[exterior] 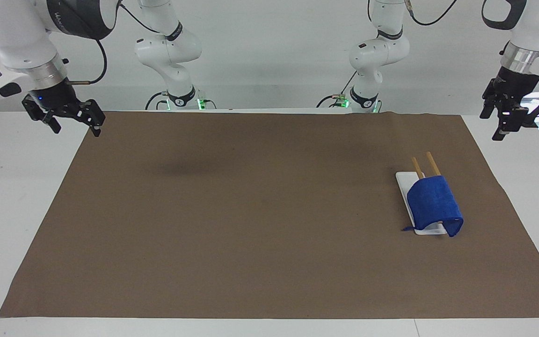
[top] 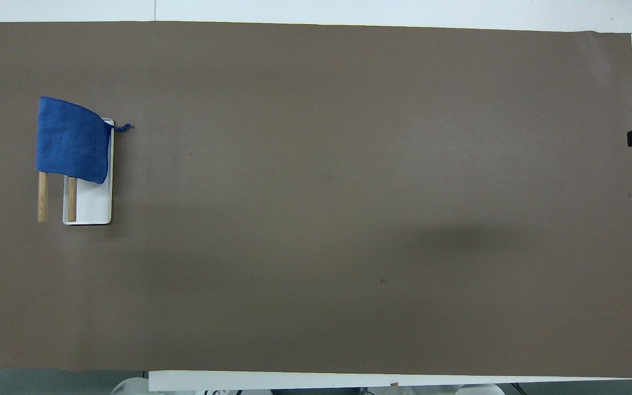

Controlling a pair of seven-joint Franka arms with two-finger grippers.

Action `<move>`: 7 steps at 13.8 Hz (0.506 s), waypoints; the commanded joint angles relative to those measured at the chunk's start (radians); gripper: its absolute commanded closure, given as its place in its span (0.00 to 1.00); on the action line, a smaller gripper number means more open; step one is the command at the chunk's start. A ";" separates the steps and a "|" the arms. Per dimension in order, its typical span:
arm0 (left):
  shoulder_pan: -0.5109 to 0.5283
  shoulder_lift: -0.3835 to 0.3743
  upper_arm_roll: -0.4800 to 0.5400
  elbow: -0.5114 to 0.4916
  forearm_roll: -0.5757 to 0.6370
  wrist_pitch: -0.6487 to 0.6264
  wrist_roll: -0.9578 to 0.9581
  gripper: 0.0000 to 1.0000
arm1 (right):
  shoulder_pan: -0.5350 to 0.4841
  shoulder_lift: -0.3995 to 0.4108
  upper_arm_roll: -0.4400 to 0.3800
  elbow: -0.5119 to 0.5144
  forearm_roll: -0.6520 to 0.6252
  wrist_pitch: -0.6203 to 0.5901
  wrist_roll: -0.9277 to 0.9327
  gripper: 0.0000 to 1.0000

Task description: Right arm passes towel to left arm to hang

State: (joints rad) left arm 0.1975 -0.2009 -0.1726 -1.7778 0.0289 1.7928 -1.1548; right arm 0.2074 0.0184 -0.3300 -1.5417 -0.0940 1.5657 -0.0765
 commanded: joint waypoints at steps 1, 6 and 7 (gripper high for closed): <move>-0.081 0.003 0.008 0.084 -0.018 -0.105 0.119 0.00 | 0.001 -0.023 -0.003 -0.021 0.014 -0.007 -0.019 0.00; -0.147 0.017 0.008 0.147 -0.052 -0.266 0.612 0.00 | 0.001 -0.023 -0.003 -0.021 0.014 -0.007 -0.019 0.00; -0.145 0.017 0.008 0.150 -0.055 -0.311 0.742 0.00 | 0.001 -0.023 -0.003 -0.021 0.014 -0.007 -0.019 0.00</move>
State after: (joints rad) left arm 0.0608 -0.2023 -0.1759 -1.6581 -0.0005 1.5569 -0.6135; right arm 0.2074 0.0184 -0.3300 -1.5417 -0.0940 1.5657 -0.0765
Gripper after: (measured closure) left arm 0.000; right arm 0.000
